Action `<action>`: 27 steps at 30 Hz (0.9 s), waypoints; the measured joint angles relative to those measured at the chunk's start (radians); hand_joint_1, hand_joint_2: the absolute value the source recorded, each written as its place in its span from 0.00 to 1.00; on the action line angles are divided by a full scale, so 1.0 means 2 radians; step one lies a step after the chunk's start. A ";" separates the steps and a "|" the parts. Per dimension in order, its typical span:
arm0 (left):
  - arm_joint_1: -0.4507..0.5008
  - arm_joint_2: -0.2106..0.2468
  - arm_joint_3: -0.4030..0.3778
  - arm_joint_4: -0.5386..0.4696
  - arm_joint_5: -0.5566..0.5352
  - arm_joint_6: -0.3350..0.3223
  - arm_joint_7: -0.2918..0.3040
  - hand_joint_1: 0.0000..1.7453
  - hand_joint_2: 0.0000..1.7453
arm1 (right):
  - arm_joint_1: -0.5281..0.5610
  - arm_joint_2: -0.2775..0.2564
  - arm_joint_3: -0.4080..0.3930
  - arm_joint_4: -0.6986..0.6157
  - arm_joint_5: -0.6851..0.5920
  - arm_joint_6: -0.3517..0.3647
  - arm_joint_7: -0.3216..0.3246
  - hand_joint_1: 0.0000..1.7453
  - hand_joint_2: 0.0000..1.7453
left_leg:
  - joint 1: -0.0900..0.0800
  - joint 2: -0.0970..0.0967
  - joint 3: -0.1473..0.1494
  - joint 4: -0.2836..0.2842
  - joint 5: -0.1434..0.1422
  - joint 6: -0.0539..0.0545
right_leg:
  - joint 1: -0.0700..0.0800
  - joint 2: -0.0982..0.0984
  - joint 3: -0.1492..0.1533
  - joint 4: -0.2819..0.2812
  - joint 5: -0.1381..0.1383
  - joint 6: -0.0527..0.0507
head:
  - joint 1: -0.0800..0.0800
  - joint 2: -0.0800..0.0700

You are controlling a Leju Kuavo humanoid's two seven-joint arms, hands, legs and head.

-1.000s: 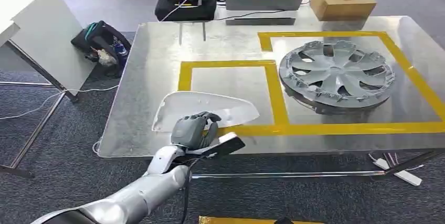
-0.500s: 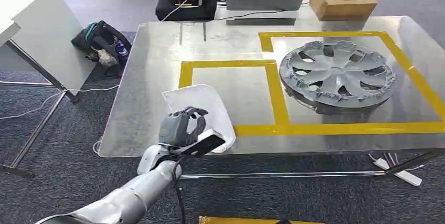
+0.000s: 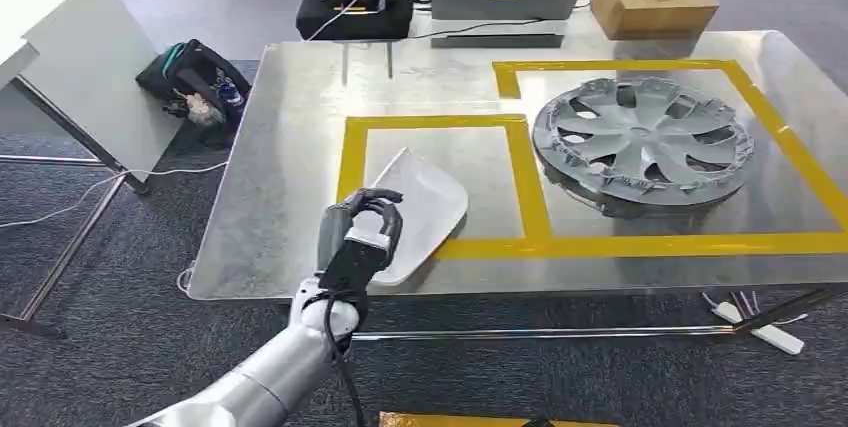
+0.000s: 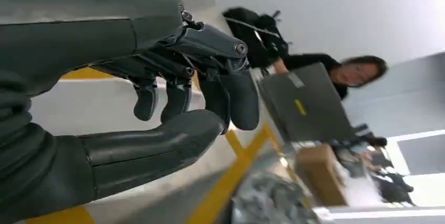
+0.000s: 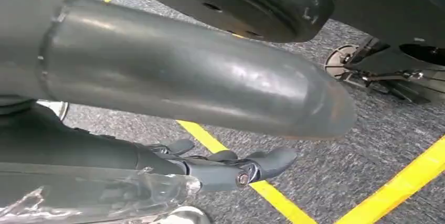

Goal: Take the parts from the cabinet and place them on the table.

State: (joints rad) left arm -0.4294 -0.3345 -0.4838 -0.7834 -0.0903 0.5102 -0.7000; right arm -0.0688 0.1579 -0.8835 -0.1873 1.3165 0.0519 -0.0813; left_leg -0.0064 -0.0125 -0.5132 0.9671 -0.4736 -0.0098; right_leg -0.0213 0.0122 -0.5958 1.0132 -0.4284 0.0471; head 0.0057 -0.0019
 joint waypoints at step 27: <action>0.165 0.170 -0.018 -0.444 -0.029 -0.051 -0.001 1.00 1.00 | -0.018 0.004 -0.029 0.000 -0.062 -0.004 -0.041 0.00 0.00 | 0.000 0.000 0.000 0.000 0.000 0.000 | 0.000 0.000 0.000 0.000 -0.001 0.000 | 0.000 0.000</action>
State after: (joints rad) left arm -0.0991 0.0063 -0.5197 -1.6723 -0.1488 0.4074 -0.7023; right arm -0.1040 0.1659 -0.9407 -0.1877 1.1933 0.0431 -0.1640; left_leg -0.0061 -0.0121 -0.5132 0.9667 -0.4737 -0.0099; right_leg -0.0209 0.0123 -0.5958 1.0132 -0.4296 0.0472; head 0.0053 -0.0019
